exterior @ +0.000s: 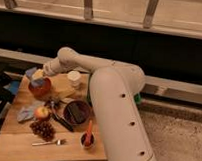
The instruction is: Place sponge in red bowl
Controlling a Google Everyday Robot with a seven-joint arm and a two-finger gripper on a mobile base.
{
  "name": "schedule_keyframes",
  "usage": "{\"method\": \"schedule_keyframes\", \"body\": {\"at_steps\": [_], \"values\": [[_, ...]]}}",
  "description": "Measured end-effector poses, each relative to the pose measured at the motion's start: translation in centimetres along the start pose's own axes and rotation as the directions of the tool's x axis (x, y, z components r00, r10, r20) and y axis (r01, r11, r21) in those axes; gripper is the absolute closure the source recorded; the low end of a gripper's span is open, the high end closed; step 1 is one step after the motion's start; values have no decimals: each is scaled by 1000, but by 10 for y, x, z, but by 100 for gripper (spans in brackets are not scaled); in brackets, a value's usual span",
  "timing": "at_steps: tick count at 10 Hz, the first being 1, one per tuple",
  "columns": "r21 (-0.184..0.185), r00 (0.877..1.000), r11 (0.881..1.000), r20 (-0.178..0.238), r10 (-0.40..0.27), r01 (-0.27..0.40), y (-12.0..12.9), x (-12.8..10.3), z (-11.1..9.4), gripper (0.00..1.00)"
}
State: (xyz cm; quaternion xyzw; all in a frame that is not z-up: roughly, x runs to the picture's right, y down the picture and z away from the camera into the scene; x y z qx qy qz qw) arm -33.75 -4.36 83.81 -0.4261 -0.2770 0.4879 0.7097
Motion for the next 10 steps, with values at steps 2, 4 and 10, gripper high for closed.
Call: {"method": "schedule_keyframes", "body": {"at_steps": [2, 4, 10], "values": [[-19, 1000, 1000, 19, 0, 1, -2, -5, 3, 43], [-44, 1000, 999, 25, -4, 5, 4, -11, 18, 25], [-45, 1000, 999, 30, -2, 3, 3, -12, 23, 20]]}}
